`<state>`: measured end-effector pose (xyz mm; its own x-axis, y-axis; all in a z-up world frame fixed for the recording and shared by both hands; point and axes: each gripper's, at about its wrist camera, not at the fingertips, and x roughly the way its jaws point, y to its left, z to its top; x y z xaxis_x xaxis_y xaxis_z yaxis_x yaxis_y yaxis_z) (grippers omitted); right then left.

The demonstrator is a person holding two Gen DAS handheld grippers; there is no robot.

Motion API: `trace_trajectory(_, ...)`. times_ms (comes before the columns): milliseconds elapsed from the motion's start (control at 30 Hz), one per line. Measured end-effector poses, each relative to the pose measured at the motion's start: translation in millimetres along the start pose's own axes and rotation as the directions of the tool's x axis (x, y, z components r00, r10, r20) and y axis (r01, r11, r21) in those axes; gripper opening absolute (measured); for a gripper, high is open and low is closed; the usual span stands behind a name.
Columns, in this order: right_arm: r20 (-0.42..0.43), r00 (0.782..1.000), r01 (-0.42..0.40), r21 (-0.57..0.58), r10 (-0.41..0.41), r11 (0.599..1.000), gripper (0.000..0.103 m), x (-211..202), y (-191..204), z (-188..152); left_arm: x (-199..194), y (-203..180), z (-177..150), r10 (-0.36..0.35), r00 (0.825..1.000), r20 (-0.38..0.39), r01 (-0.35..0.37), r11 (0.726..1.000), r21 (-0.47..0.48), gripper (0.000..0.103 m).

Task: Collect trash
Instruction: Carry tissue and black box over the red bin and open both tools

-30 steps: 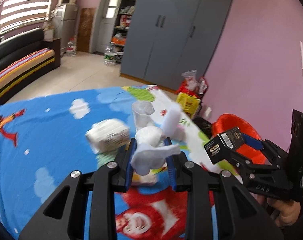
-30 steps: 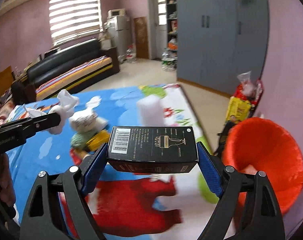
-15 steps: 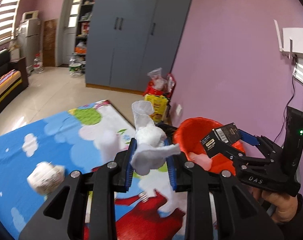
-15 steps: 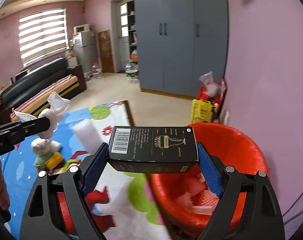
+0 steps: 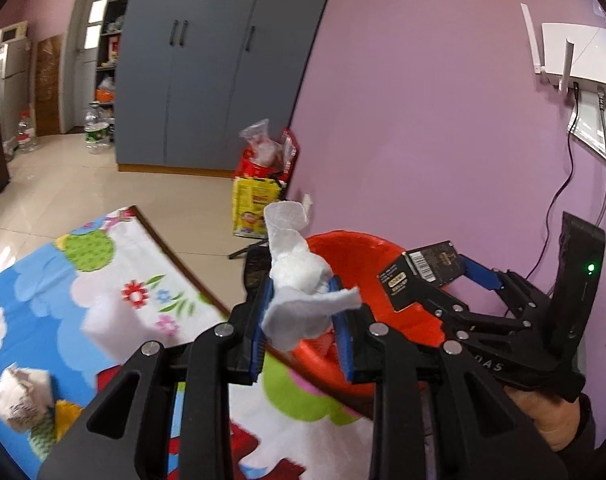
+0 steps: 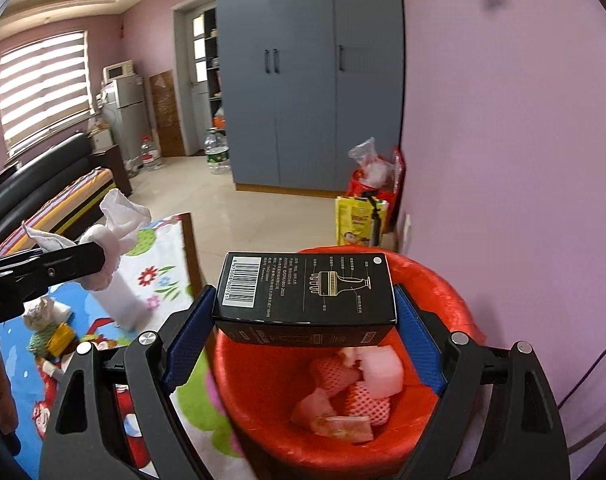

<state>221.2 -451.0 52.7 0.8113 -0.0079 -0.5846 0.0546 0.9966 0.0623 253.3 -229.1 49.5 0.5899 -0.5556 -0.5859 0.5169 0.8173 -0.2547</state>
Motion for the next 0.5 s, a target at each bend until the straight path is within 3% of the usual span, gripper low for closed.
trace_trajectory(500,0.013,0.996,0.092,0.022,-0.092,0.996,0.082,1,-32,7,51,-36,23,-0.104,0.993,-0.063,0.106,0.994,0.032,0.03)
